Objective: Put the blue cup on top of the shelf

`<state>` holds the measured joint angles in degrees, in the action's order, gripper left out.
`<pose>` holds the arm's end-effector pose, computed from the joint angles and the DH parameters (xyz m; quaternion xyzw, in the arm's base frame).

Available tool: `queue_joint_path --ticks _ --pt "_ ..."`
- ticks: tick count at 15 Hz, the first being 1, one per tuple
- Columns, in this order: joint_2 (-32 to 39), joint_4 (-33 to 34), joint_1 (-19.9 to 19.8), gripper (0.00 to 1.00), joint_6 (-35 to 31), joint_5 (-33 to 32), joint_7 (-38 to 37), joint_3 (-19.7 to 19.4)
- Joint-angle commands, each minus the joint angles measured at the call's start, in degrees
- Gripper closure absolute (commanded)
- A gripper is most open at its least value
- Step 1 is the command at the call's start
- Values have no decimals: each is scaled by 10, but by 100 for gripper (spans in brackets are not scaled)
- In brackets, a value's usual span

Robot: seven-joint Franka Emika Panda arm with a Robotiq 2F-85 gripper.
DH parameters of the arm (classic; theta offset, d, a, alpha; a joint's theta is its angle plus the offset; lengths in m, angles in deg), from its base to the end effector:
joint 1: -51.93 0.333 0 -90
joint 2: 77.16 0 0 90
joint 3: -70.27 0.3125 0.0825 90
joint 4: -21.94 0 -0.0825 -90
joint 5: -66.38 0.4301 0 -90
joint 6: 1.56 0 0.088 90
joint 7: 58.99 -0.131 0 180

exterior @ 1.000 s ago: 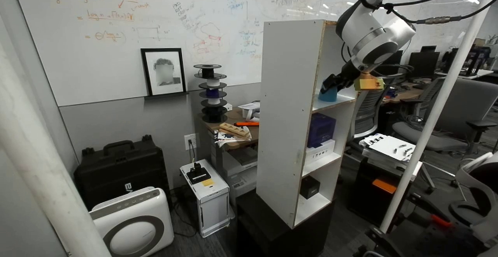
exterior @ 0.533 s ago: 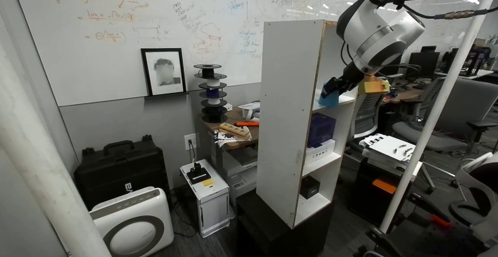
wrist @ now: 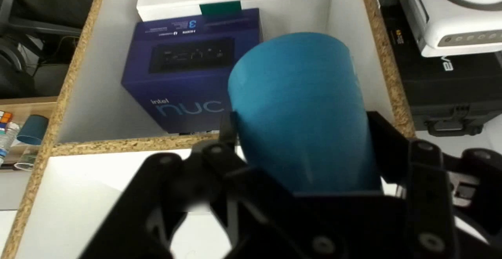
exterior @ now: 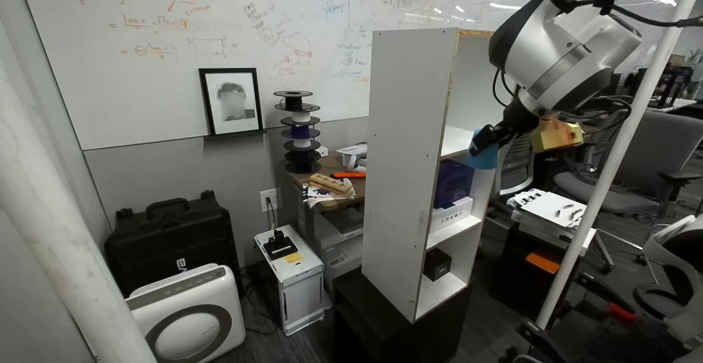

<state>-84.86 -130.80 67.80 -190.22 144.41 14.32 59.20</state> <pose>0.4457 -0.0648 0.2622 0.9477 -0.0247 0.3168 0.0318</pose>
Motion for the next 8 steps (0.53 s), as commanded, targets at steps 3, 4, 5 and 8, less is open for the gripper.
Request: queue_joint_path --ticks 3,4,5,8 --pt "-104 -54 -1 48 -51 53 32 75" --pt "-126 -63 -7 48 -56 53 17 94" --pt "-142 -61 -5 48 -61 78 33 104" --pt "-185 -54 -5 48 -64 130 62 122"
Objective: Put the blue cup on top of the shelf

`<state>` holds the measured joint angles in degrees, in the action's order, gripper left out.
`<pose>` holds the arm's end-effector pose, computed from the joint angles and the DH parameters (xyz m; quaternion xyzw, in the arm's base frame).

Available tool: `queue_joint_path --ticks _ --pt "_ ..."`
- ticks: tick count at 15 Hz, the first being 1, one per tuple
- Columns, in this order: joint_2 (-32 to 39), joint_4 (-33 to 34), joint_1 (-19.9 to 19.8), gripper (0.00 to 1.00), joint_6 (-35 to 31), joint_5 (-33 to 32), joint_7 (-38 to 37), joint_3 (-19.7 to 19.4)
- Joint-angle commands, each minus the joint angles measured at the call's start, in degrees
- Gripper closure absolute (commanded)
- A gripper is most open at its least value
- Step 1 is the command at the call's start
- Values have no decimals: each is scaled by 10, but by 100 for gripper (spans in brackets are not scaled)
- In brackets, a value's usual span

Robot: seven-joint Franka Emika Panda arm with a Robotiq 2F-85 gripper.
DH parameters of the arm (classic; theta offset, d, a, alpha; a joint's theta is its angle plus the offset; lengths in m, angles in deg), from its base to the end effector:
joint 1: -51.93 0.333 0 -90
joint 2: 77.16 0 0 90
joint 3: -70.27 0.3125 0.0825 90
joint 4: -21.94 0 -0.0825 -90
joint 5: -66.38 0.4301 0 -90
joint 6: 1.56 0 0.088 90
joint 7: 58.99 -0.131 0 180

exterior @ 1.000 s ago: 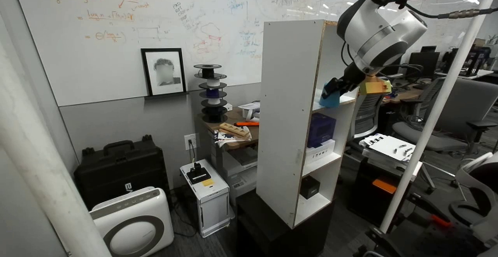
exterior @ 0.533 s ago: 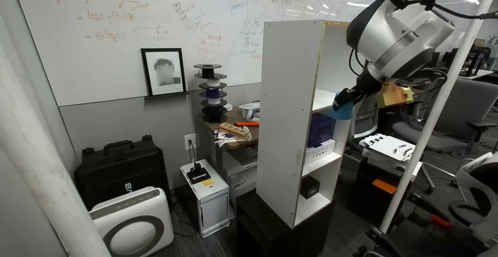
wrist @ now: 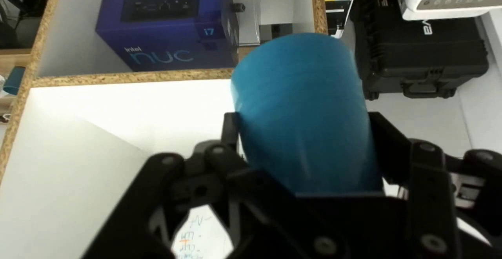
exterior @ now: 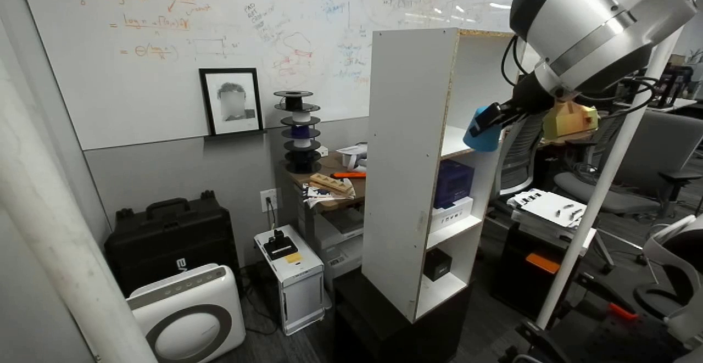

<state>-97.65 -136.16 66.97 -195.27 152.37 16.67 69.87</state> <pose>0.4130 -0.0120 0.3192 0.9238 -0.0086 0.3818 0.0279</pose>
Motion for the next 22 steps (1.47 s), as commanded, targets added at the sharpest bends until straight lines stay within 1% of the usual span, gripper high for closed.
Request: queue_joint_path --ticks 1,4,8,12,15,17,20,22 --pt "-74 1 3 48 -15 63 45 16" --pt "-116 2 7 48 -27 86 52 16" --pt "-165 27 5 48 -47 90 67 8" --pt "-180 76 14 48 -53 116 92 -13" --pt "-182 117 29 48 -64 139 115 -32" --pt "-180 148 51 48 -79 162 137 -49" --pt "-171 208 97 48 -126 206 187 -81" --pt "-163 260 135 48 -153 239 237 -120"
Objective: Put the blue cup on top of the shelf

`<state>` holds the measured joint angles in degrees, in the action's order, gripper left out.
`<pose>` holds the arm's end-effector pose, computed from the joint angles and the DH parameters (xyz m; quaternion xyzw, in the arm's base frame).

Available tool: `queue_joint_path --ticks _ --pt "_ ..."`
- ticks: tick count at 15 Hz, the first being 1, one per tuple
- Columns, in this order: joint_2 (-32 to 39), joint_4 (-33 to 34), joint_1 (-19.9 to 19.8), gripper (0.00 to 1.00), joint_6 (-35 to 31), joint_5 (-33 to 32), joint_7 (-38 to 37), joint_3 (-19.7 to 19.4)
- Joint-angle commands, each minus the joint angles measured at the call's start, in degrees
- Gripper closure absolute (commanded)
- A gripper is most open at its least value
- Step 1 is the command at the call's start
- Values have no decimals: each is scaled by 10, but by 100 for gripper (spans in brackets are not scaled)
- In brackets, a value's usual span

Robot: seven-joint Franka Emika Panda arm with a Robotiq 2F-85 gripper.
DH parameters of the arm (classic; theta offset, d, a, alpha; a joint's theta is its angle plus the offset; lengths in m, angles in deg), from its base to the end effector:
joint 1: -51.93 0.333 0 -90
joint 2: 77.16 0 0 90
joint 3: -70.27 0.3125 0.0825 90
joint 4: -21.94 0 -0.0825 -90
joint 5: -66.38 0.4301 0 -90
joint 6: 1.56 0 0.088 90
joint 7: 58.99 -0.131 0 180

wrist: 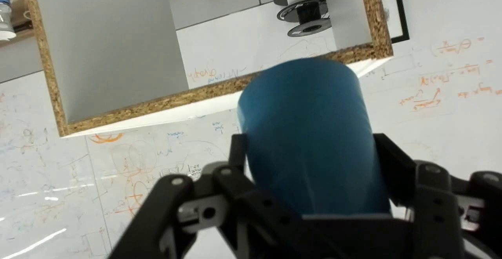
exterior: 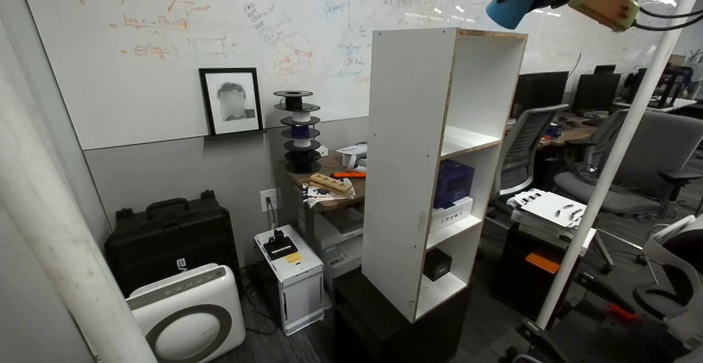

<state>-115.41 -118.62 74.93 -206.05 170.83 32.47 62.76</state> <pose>0.4105 -0.0293 0.5551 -0.8063 0.1227 -0.5782 0.0229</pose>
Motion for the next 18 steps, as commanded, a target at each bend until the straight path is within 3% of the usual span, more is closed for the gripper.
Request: queue_joint_path --ticks 1,5,9,14,18 --pt "22 114 78 48 -55 73 102 -76" --pt "53 241 190 48 -107 146 198 -204" --pt "57 360 337 48 -162 224 300 -363" --pt "68 480 486 48 -210 231 343 -503" --pt "67 537 593 48 -213 215 351 -597"
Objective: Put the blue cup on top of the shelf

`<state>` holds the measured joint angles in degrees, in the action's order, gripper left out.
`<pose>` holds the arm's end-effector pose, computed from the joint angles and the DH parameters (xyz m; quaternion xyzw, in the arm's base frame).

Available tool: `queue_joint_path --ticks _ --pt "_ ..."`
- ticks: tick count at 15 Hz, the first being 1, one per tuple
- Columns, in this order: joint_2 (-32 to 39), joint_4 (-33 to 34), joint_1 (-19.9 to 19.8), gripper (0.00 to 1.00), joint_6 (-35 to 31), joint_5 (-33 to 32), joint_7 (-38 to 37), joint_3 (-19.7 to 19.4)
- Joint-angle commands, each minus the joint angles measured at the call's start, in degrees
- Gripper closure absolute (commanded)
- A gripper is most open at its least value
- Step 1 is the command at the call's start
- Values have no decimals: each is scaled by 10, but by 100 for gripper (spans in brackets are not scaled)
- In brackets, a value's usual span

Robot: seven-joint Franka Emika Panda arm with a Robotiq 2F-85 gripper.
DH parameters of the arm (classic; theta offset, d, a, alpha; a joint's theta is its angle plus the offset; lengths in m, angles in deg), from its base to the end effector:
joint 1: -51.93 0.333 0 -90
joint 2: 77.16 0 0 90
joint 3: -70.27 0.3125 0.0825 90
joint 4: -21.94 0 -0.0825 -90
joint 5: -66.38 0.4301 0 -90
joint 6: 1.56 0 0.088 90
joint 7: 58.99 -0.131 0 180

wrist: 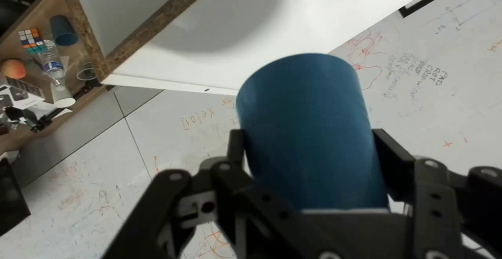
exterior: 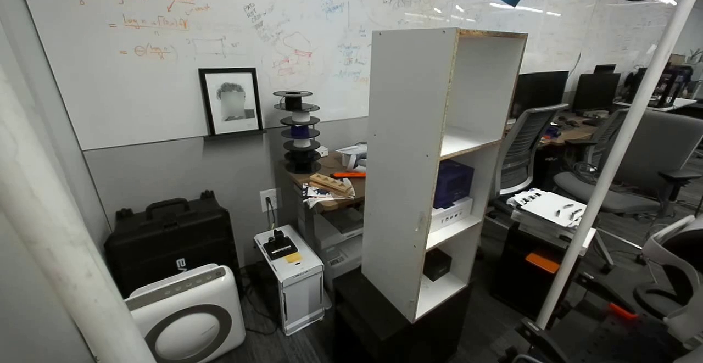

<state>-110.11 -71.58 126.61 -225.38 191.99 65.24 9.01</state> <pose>0.5128 -0.1643 0.6480 -0.8129 0.2643 -0.5114 0.0881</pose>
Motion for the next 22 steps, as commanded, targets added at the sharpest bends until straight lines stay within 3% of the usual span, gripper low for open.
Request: queue_joint_path --ticks 1,7,11,12,14,18,21,22 --pt "15 78 103 48 -18 1 22 -83" --pt "3 122 281 48 -32 -23 11 -244" --pt "-5 170 365 48 -71 -42 22 -295" --pt "-35 167 375 6 -103 -104 -9 -262" --pt "-46 175 396 0 -139 -133 -6 -258" --pt "-68 172 416 0 -198 -161 2 -235" --pt "-57 141 385 1 -206 -168 6 -183" --pt "-17 128 366 0 -178 -118 17 -196"
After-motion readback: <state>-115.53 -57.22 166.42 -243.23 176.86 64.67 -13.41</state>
